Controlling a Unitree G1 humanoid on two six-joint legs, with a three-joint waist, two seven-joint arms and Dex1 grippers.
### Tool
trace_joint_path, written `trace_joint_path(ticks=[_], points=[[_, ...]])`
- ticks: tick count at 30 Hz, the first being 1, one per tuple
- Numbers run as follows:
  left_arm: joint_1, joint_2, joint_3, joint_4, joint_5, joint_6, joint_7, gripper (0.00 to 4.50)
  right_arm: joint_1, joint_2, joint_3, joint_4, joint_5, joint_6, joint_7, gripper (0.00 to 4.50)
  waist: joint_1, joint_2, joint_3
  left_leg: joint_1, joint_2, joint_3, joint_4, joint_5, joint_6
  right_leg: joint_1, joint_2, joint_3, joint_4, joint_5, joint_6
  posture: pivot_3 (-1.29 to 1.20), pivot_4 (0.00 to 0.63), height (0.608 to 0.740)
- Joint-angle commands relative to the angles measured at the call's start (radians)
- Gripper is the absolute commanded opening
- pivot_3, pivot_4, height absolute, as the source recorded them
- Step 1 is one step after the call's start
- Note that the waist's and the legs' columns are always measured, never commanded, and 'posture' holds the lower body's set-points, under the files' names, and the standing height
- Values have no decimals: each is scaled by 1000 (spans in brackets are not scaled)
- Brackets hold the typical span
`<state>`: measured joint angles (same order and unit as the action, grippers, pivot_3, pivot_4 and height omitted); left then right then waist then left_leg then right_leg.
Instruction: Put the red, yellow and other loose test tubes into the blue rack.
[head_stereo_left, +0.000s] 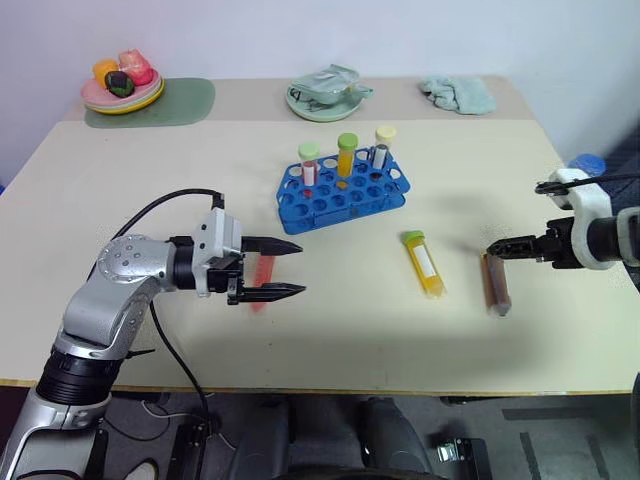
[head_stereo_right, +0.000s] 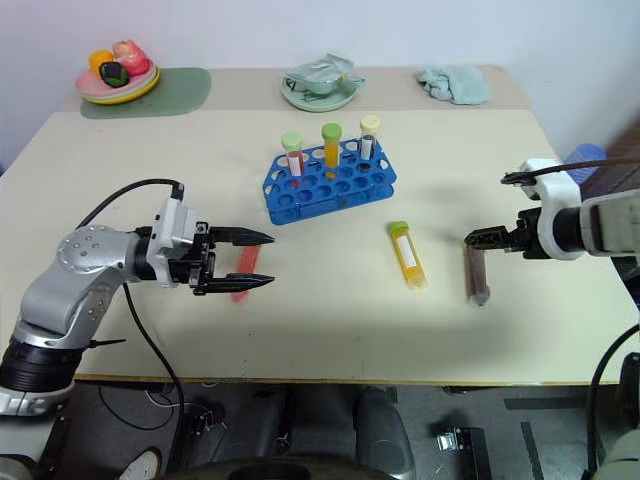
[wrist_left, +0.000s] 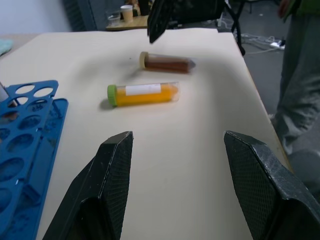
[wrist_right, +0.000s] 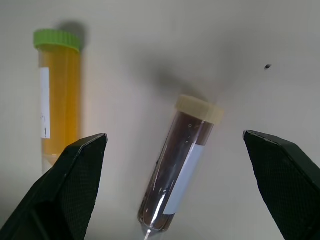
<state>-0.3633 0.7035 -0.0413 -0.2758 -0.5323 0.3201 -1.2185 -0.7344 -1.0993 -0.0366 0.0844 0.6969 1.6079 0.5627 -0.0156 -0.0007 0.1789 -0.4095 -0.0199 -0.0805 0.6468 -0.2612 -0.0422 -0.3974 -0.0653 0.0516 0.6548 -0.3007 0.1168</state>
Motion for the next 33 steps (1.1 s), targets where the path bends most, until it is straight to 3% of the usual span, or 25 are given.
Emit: trace_joint_path(ticks=[1, 13, 28, 31, 33], points=[[2, 2, 6, -24, -4, -19, -7, 2909, -71, 4, 65, 58, -26, 7, 19, 4449, -2, 0, 0, 0, 0, 0, 0, 0, 0, 0, 0, 0, 0, 0, 0, 0, 150, 740], [55, 10, 16, -82, -12, -8, 13, 2909, -248, 59, 273, 248, -136, -41, 124, 4449, -2, 0, 0, 0, 0, 0, 0, 0, 0, 0, 0, 0, 1, 0, 0, 0, 150, 740], [133, 46, 60, -155, -31, 32, 59, 2909, -301, 99, 439, 428, -287, -150, 274, 4449, -4, 1, 0, 0, 0, 0, 0, 0, 0, -1, 1, 0, 1, 0, 0, 0, 150, 740], [139, 55, 63, -163, -36, 35, 64, 2909, -300, 112, 446, 437, -309, -158, 293, 3647, -4, 1, 1, 0, 0, 0, 0, 0, 0, -1, 1, 0, 1, 0, 0, 0, 150, 740], [140, 62, 64, -167, -36, 34, 65, 2909, -301, 120, 445, 437, -316, -156, 300, 2744, -4, 1, 1, 0, 0, 0, 0, 0, 0, -1, 1, 0, 1, 0, 0, 0, 150, 740]])
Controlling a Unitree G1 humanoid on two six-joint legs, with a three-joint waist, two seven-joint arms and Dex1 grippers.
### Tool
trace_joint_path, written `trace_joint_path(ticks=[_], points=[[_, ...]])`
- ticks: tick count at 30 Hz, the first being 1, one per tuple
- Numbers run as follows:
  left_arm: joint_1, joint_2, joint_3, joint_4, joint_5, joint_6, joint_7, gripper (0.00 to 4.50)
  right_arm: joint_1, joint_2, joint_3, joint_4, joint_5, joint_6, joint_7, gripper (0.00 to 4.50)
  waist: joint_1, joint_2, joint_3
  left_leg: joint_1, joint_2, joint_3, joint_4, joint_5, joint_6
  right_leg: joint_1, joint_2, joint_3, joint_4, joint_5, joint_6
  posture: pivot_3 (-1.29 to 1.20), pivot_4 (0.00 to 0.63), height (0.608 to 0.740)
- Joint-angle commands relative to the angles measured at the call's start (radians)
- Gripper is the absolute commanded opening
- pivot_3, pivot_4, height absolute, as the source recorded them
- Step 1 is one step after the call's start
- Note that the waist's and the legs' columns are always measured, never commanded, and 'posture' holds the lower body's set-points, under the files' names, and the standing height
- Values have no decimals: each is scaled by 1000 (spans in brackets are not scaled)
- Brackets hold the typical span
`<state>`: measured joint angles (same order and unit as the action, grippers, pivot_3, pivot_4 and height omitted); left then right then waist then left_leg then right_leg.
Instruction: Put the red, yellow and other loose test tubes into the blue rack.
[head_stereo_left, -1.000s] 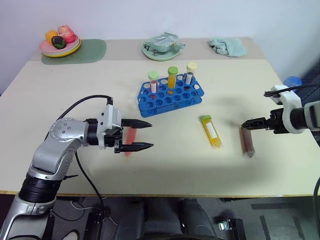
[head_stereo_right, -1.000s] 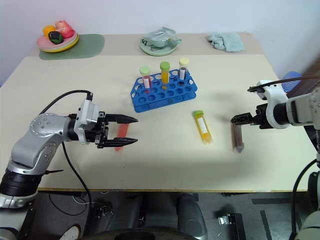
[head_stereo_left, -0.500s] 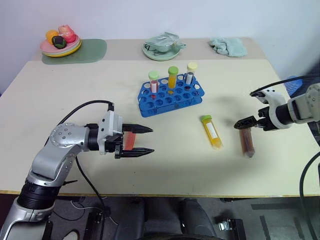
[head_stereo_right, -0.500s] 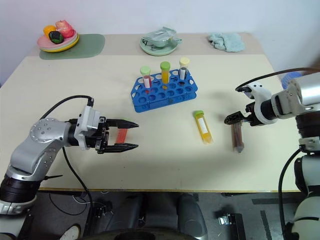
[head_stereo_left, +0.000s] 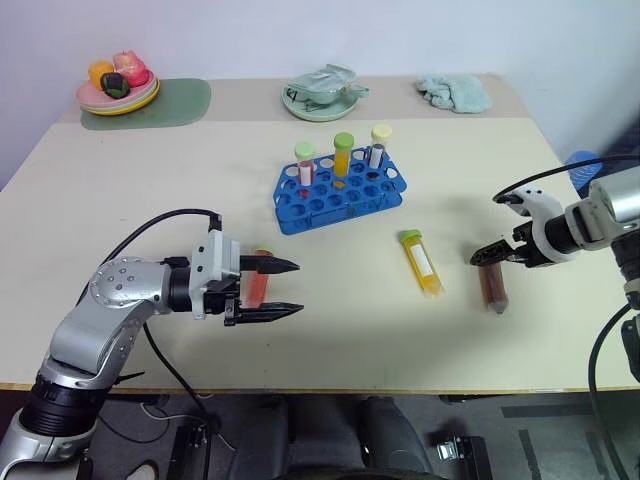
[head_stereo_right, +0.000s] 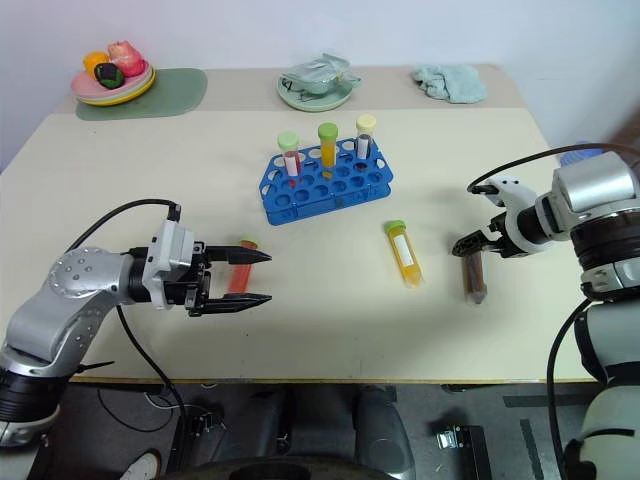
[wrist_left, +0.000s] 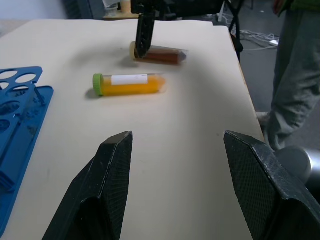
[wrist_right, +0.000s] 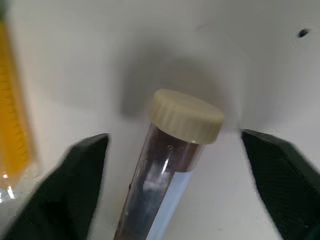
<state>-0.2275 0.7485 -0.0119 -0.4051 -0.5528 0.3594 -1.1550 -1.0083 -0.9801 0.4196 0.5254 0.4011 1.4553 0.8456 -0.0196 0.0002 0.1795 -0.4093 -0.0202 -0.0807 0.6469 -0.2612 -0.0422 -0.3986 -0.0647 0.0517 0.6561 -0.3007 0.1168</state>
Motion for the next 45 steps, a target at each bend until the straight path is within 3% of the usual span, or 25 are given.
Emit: trace_joint_path(ticks=[1, 4, 6, 9, 23, 29, 34, 38, 42, 45], points=[[3, 18, 36, -40, -19, -1, 5, 2909, -28, 5, -13, -7, -24, -1, 19, 2319, 0, 0, 0, 0, 0, 0, 0, 0, 0, 0, 0, 0, 0, 0, 0, 0, 150, 740], [2, 23, 38, -47, -28, 7, 13, 2909, -20, 14, -15, -14, -36, -2, 29, 2319, 1, 0, 0, 0, 0, 0, 0, 0, 0, 0, 0, 0, 0, 0, 0, 0, 150, 740], [4, 25, 39, -49, -30, 9, 15, 2909, -14, 18, -16, -17, -44, -5, 34, 1906, 1, 0, 0, 0, 0, 0, 0, 0, 0, 0, 0, 0, 0, 0, 0, 0, 150, 740], [4, 29, 39, -52, -29, 8, 17, 2909, -10, 30, -25, -14, -53, -14, 32, 832, 0, 0, 0, 0, 0, 0, 0, 0, 0, 0, 0, 0, 0, 0, 0, 0, 150, 740], [-5, 28, 28, -55, -27, 7, 46, 2909, 43, 53, -72, -63, -73, -41, 23, 765, -3, 0, 0, 0, 0, 0, 1, 0, 0, 0, 0, 0, 1, 0, 0, 0, 150, 740], [2, 29, 33, -57, -23, 3, 58, 2909, 48, 64, -154, -116, -66, -63, 1, 765, -15, -1, 0, 1, 0, 0, 1, 0, 0, 1, 0, 0, 2, 0, 0, 0, 150, 740], [6, 28, 40, -60, -26, 8, 81, 2909, 49, 201, -459, -257, 35, -122, -75, 765, -28, 0, 0, 1, 1, -1, 0, 0, 0, -3, 1, 2, 7, 0, 0, 0, 150, 740], [8, 28, 45, -67, -34, 14, 99, 2909, 99, 298, -614, -353, 88, -197, -126, 765, -18, 0, 0, 0, 1, -1, 1, 0, 0, -4, 1, 2, 8, 0, 0, 0, 150, 740], [25, 18, 49, -93, -40, 28, 132, 2909, 170, 487, -821, -437, 186, -451, -178, 765, -15, -1, 0, 0, 0, -1, 2, 0, 0, -3, 0, 1, 7, 0, 0, 0, 150, 740], [36, 16, 52, -95, -35, 29, 145, 2909, 251, 625, -834, -478, 156, -785, -177, 765, -19, -1, 0, 0, 0, -1, 1, 0, -1, -3, 0, 1, 8, 0, 0, 0, 150, 740]])
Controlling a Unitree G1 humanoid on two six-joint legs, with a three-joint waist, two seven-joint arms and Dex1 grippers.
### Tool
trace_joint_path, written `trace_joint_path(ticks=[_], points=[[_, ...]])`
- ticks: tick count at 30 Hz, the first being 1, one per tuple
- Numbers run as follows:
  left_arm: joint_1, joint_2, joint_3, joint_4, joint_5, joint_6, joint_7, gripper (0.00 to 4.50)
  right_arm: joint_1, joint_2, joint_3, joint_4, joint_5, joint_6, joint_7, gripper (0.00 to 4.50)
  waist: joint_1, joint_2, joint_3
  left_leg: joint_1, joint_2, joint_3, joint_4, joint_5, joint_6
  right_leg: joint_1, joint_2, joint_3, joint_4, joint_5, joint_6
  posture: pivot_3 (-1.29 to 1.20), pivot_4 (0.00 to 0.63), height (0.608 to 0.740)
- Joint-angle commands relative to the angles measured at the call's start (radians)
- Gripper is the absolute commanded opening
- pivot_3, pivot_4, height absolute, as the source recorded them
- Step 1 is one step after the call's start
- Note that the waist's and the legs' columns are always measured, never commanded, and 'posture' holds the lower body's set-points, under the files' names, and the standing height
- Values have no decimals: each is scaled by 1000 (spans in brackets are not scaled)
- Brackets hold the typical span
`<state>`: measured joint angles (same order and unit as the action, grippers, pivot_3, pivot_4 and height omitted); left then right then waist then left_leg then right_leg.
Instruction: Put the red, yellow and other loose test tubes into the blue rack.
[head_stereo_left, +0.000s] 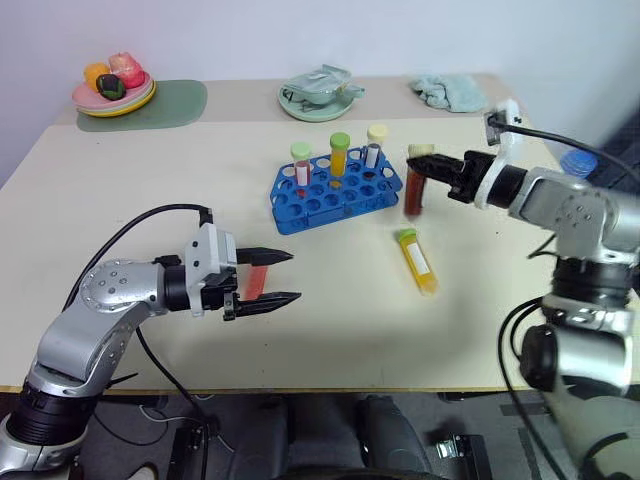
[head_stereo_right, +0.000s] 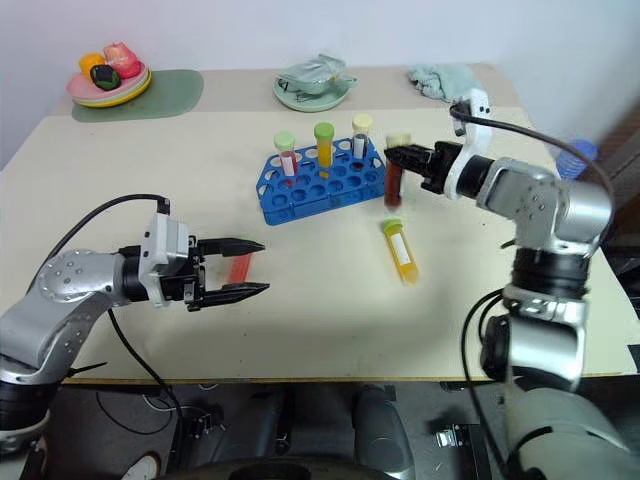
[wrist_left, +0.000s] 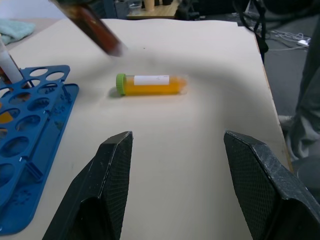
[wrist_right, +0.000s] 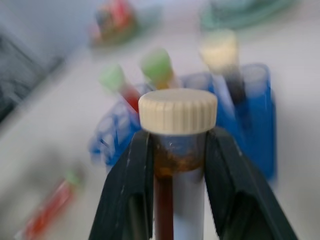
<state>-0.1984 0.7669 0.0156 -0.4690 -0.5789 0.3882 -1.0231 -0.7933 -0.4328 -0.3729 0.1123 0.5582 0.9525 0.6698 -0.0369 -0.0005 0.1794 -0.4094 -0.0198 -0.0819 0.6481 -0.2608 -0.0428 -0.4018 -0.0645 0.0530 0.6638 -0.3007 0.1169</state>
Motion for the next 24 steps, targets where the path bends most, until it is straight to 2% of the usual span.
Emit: trace_joint_path(ticks=[1, 4, 8, 10, 19, 24], points=[[9, -3, 26, -29, -8, -1, 15, 2909, 48, 116, -43, -64, -4, -347, -12, 765, -5, 0, 0, 0, 0, 0, 0, 0, 0, 0, 0, 0, 0, 0, 0, 0, 150, 740], [11, -4, 31, -20, -9, -1, 19, 2909, 55, 189, -42, -38, 12, -460, -41, 765, -10, 1, 0, 0, 0, 0, 0, 1, -1, -2, 0, 1, 2, 0, 0, 0, 150, 740], [29, -2, 30, 2, 10, -20, 20, 2909, 61, 302, 55, 175, -116, -847, 12, 765, -15, 1, 0, 1, 1, 0, -1, 1, -2, -2, 1, 1, 2, 0, 0, 0, 150, 740], [32, -7, 43, 13, 8, -24, 30, 2909, 28, 329, 53, 280, -122, -955, 23, 765, -17, 1, 0, 1, 0, 0, -1, 2, -3, -2, 1, 1, 2, 0, 0, 0, 150, 740], [80, -89, 107, 60, 38, -84, 134, 2909, -137, 347, 6, 730, -132, -1319, 28, 765, -25, 1, 0, 1, 0, -1, -2, 2, -4, -2, 1, 1, 3, 0, 0, 0, 150, 740], [99, -126, 123, 42, 41, -89, 185, 2909, -176, 333, 3, 860, -143, -1399, 40, 765, -31, 1, 0, 1, 0, -1, -2, 2, -4, -2, 1, 1, 3, 0, 0, 0, 150, 740]])
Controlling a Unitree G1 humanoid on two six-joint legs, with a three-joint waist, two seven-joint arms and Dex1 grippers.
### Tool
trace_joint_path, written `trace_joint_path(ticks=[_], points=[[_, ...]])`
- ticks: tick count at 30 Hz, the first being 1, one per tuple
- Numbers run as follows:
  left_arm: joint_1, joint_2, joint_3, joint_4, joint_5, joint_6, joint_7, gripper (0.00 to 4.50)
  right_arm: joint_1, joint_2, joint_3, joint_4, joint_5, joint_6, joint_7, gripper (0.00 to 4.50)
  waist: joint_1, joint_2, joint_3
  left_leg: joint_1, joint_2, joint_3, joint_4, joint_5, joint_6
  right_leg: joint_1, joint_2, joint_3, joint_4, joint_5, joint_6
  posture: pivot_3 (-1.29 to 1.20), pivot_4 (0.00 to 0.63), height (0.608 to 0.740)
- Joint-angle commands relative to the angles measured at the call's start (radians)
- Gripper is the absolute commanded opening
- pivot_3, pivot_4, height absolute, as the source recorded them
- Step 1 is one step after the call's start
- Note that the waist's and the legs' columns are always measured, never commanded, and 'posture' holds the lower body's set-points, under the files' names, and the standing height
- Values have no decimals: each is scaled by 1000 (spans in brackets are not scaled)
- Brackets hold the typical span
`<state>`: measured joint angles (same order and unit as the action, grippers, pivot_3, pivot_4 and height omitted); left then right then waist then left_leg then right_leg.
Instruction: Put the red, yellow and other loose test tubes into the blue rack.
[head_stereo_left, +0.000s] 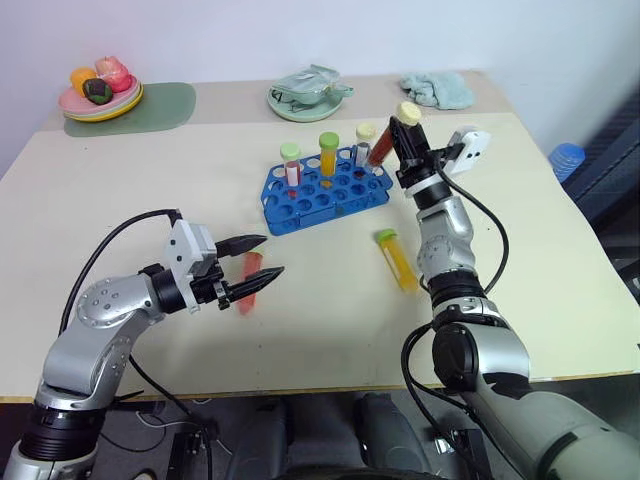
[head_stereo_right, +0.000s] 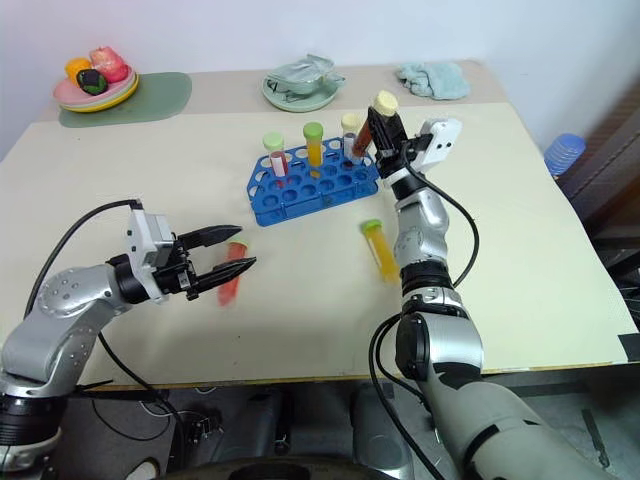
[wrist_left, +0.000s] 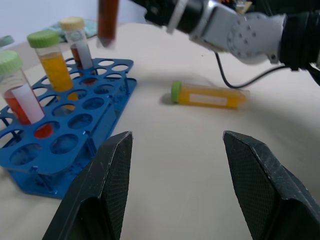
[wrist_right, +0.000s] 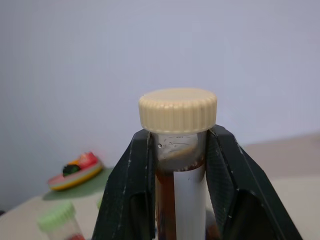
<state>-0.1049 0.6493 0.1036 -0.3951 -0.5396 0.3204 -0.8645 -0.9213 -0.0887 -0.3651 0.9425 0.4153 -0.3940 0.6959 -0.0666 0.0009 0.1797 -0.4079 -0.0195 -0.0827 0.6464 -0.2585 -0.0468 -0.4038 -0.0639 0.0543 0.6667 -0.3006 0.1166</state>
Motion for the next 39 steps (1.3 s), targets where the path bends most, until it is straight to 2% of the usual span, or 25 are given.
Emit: trace_joint_path(ticks=[1, 14, 35, 36, 39], points=[[8, -13, 38, -34, 0, -21, 33, 2909, -52, -12, -5, 46, 0, -59, 17, 765, -3, 0, 0, 0, 0, 0, 0, 0, 0, 0, 0, 0, 0, 0, 0, 0, 150, 740], [5, -28, 49, -60, -17, 13, 91, 2909, -59, -41, 26, 146, -56, -117, 24, 765, -3, 0, 0, 0, 0, 0, 0, 0, 0, 0, 0, 0, 0, 0, 0, 0, 150, 740], [-31, -34, 28, -77, -23, 46, 111, 2909, -26, -79, 62, 132, -106, -108, 40, 765, -3, 0, 0, 0, 0, 0, 0, 0, -1, 0, 0, 0, 0, 0, 0, 0, 150, 740], [-32, -35, 27, -78, -24, 48, 112, 2909, -30, -80, 63, 133, -110, -108, 33, 1823, -3, 0, 0, 0, 0, 0, 0, 0, -1, 0, 0, 0, 0, 0, 0, 0, 150, 740], [-32, -36, 27, -82, -23, 51, 116, 2909, -36, -85, 81, 135, -138, -119, 10, 3272, -3, 0, 0, 0, 0, 0, 0, 0, -1, 0, 0, 0, 0, 0, 0, 0, 150, 740]])
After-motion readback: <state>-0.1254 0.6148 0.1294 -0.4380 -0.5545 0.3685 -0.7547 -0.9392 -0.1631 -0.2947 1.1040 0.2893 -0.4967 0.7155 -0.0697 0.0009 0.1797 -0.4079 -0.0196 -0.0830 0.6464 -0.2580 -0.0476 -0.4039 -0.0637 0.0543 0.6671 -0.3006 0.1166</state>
